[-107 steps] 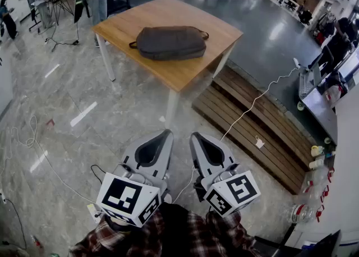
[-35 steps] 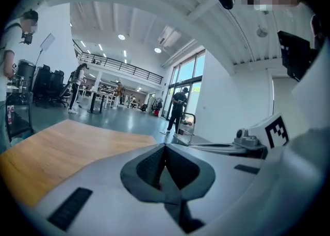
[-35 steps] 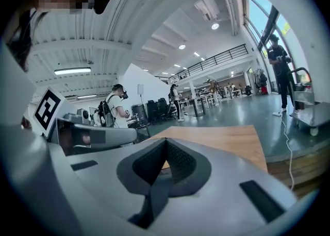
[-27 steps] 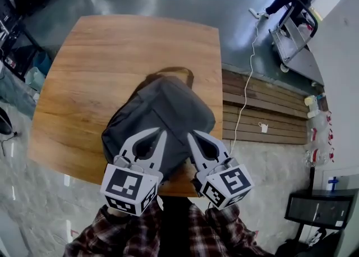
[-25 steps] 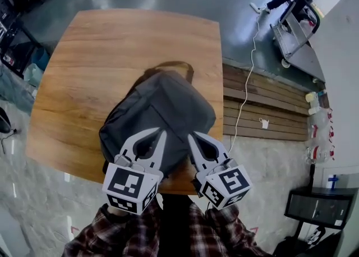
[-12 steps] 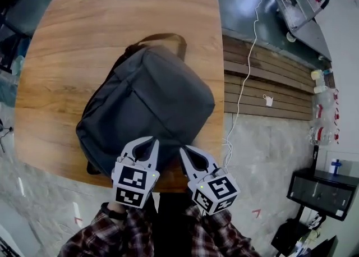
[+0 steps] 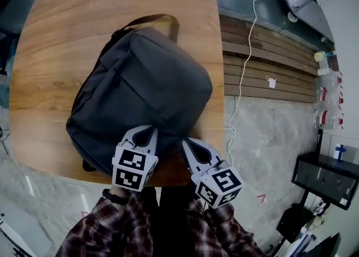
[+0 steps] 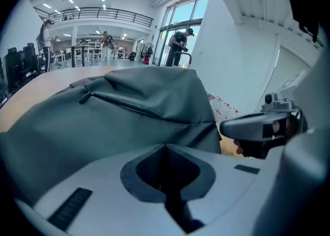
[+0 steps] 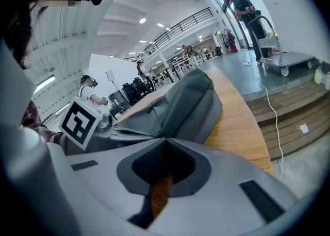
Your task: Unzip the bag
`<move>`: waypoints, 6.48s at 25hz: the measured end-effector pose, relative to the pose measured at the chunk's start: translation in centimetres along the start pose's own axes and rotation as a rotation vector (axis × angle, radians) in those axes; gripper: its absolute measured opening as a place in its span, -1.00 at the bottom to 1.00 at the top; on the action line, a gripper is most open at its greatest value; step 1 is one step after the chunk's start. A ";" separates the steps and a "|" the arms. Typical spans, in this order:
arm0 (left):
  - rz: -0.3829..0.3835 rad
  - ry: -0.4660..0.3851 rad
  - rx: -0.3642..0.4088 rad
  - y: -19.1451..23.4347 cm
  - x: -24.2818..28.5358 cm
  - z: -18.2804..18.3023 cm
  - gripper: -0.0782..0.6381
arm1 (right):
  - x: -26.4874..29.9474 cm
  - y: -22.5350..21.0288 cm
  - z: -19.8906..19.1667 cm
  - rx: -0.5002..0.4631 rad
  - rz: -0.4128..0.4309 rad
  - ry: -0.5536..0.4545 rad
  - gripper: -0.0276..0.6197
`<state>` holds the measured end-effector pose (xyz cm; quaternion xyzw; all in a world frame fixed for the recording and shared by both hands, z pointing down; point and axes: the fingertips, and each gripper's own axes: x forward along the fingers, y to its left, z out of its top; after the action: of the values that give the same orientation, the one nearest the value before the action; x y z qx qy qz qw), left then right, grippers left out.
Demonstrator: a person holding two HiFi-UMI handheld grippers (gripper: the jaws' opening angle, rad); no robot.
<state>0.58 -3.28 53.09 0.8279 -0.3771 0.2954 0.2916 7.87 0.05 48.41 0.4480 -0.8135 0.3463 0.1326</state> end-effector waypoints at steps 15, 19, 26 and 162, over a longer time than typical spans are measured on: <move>-0.038 -0.025 -0.059 2.7 3.5 5.1 -0.76 | 4.7 -2.5 -0.4 -0.481 0.102 0.330 -0.71; -0.084 -0.044 -0.089 2.4 2.6 5.5 -0.76 | 6.0 -1.8 -0.8 -0.738 0.160 0.473 -0.66; -0.134 -0.051 -0.084 1.9 2.2 5.7 -0.76 | 7.3 -1.6 -1.8 -0.830 0.237 0.630 -0.66; -0.195 0.191 0.212 2.4 4.4 5.1 -0.76 | 6.6 -4.4 0.5 -0.611 0.004 0.404 -0.86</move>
<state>2.38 -10.17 53.48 0.8550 -0.2322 0.3810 0.2644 7.78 -6.06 53.47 0.3086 -0.8376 0.1690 0.4178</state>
